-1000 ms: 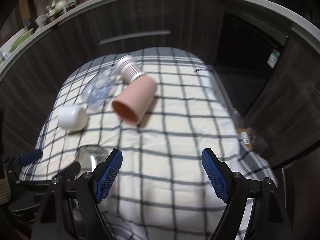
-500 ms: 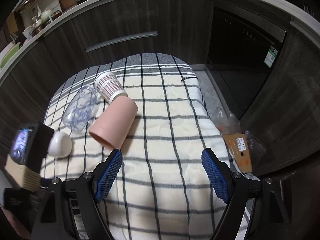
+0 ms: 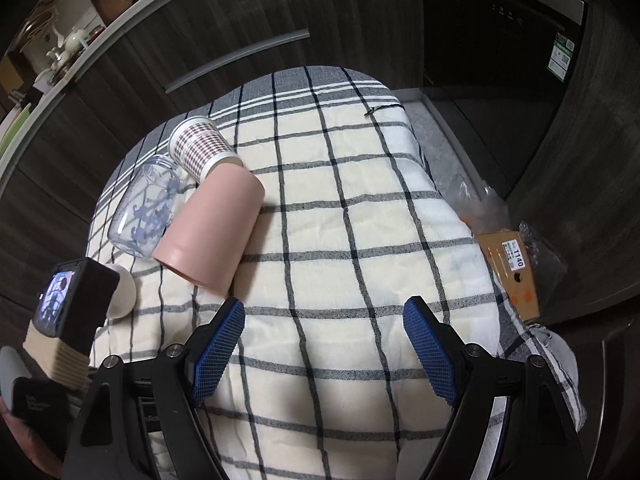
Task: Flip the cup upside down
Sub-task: 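Grasp the glass cup with the left tool while the right tool releases it, then lower the glass cup onto the cloth with the left tool and open it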
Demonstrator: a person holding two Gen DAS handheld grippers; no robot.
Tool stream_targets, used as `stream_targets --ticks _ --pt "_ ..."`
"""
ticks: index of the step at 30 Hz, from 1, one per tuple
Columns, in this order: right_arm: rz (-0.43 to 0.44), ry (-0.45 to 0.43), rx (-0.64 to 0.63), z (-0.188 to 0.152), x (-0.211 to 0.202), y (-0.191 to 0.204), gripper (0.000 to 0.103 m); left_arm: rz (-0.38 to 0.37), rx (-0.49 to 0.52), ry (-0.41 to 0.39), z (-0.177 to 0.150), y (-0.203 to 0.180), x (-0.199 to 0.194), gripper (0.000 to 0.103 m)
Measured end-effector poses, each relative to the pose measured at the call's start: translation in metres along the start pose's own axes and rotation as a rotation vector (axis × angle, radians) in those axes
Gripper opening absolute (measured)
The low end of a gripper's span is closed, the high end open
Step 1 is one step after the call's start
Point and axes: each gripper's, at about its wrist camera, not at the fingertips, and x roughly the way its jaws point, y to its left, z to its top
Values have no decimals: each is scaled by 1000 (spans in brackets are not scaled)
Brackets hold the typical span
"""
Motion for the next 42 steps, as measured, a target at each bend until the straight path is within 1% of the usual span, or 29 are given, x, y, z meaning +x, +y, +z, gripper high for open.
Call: stream_targets --ticks 2,4,6,8,9,12,13,14,15,16,17,18,19,22,23,24,28,31,33,35,37,40,42 --pt "-5 -2 -2 0 0 0 81 -11 3 -15 -4 -1 0 59" --pt "-7 -2 -7 -2 -2 2 82 -33 6 -41 -12 8 -11 59" --pt "-5 -6 -8 -3 -4 4 82 -43 22 -96 -16 8 -24 59" --pt "-1 -13 -7 -4 -8 6 81 -50 53 -210 -22 16 -44 59" --pt "0 -22 -7 -5 -11 8 81 -47 62 -254 -27 18 -50 59" --pt "-6 -58 -6 -8 -21 11 81 -51 75 -482 -45 29 -72 59" --pt "-7 -70 -7 -9 -24 12 81 -54 74 -532 -49 32 -75 59" --pt "-9 -85 -6 -11 -28 13 81 -45 77 -621 -56 36 -78 59" --pt "-12 -99 -8 -13 -30 14 81 -35 77 -677 -59 40 -81 59" --pt "-19 -117 -13 -15 -33 16 81 -59 74 -767 -68 48 -80 59" --pt "-22 -131 -17 -18 -34 17 81 -85 80 -823 -73 53 -79 59" --pt "-21 -144 -21 -20 -35 18 81 -92 91 -875 -78 57 -77 59" --pt "-19 -150 -25 -22 -35 20 81 -84 113 -951 -87 59 -75 59" --pt "-28 -164 -61 -31 -33 30 81 -54 158 -1081 -86 53 -76 59" --pt "-35 -171 -76 -34 -32 33 81 -54 158 -1125 -89 56 -72 59" --pt "-39 -175 -86 -36 -31 36 81 -62 153 -1143 -81 52 -71 59" --pt "-51 -206 -98 -46 -29 40 81 -63 89 -1254 -82 59 -64 59" --pt "-54 -223 -86 -52 -26 37 81 -63 88 -1294 -84 60 -58 59" --pt "-63 -228 -85 -54 -22 36 81 -47 110 -1315 -86 55 -56 59" --pt "-73 -232 -87 -56 -19 35 81 -45 123 -1320 -87 53 -55 59" --pt "-77 -234 -86 -58 -17 34 81 -42 105 -1333 -90 54 -55 59" --pt "-74 -221 -75 -59 -15 31 81 -45 98 -1291 -90 55 -52 60" --pt "-63 -203 -60 -59 -13 28 81 -55 110 -1256 -88 54 -51 61"
